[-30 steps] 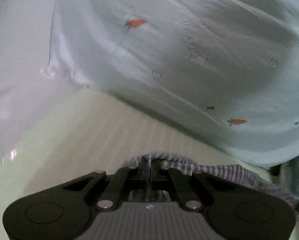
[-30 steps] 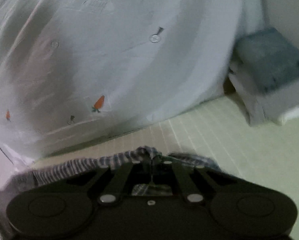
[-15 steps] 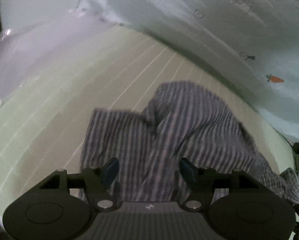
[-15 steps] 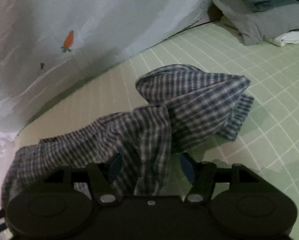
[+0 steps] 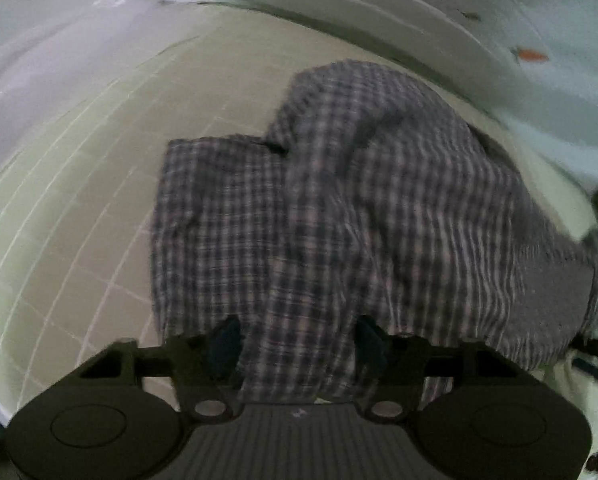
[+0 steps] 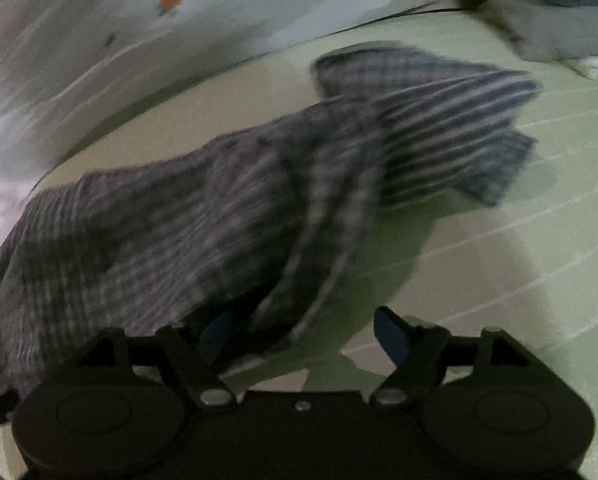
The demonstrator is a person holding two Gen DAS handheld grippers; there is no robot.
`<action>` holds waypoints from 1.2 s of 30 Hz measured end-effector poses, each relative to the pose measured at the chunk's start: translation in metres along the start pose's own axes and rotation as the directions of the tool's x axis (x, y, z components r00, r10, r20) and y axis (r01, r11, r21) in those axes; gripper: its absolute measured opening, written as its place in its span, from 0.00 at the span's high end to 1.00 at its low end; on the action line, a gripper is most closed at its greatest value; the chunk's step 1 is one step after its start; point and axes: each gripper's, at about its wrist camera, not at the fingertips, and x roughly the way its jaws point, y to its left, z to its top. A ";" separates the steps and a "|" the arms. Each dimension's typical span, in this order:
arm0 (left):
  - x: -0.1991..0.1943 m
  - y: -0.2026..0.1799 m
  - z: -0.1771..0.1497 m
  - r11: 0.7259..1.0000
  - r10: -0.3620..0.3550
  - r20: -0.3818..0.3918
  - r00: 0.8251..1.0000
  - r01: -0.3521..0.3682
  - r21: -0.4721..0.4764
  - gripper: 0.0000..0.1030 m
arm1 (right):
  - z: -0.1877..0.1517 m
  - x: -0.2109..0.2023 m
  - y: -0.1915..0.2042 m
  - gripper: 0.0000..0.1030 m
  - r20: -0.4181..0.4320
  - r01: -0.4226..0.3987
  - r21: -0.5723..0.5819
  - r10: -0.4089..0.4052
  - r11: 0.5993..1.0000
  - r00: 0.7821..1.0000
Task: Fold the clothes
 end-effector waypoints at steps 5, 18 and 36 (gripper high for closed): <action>0.004 -0.001 0.003 0.999 0.014 0.025 1.000 -0.015 0.034 0.96 | -0.001 0.009 0.016 0.97 -0.001 -0.006 -0.130 0.006 0.991 1.000; -0.154 0.012 0.063 0.967 -0.201 0.379 0.903 0.244 -0.068 0.97 | 0.054 -0.173 -0.014 0.98 0.356 -0.038 -0.065 0.059 0.997 0.933; -0.046 0.025 0.006 0.992 -0.063 -0.075 0.995 0.054 -0.112 0.44 | 0.018 -0.079 -0.023 0.40 0.051 0.154 -0.076 -0.151 0.985 0.987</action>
